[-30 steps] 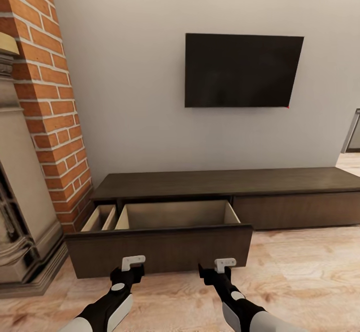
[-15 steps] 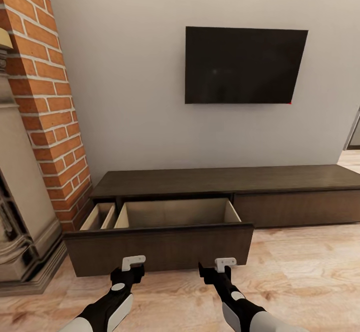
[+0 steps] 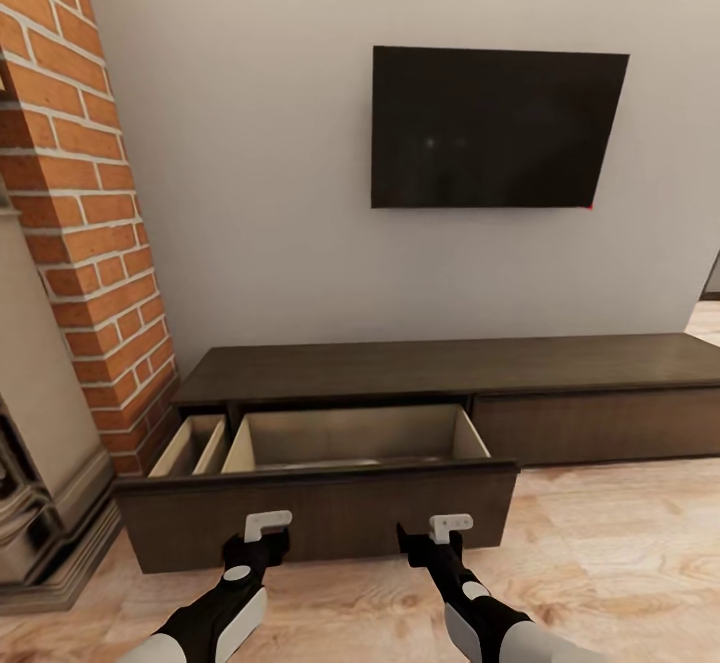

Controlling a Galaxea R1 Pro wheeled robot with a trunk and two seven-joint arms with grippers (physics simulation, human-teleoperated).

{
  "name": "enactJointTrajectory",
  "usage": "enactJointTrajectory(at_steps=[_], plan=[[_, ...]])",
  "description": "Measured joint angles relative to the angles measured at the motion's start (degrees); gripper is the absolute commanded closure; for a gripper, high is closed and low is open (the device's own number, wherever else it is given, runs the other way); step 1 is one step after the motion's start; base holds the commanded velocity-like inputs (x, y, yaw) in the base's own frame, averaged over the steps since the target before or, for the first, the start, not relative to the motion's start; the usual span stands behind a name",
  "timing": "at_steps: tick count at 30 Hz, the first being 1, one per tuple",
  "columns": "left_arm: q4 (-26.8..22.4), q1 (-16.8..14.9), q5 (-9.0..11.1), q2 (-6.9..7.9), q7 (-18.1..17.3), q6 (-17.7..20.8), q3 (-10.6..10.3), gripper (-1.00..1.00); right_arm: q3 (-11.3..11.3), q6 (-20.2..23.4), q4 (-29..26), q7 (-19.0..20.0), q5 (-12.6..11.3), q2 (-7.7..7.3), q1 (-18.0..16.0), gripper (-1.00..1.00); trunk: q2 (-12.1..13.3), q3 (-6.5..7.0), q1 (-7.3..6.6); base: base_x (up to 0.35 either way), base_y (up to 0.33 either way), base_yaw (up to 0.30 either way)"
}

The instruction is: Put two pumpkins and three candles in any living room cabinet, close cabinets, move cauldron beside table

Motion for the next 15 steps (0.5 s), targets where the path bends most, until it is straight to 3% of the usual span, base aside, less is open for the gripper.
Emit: enactJointTrajectory(at_steps=[15], plan=[[0.0,0.0,0.0,0.05,0.0,-0.02,-0.05,-1.0,0.0,-0.04,0.0,-0.04,0.0,0.0,0.01,-1.0,0.0,0.0,-0.02,0.16,0.023,0.0]])
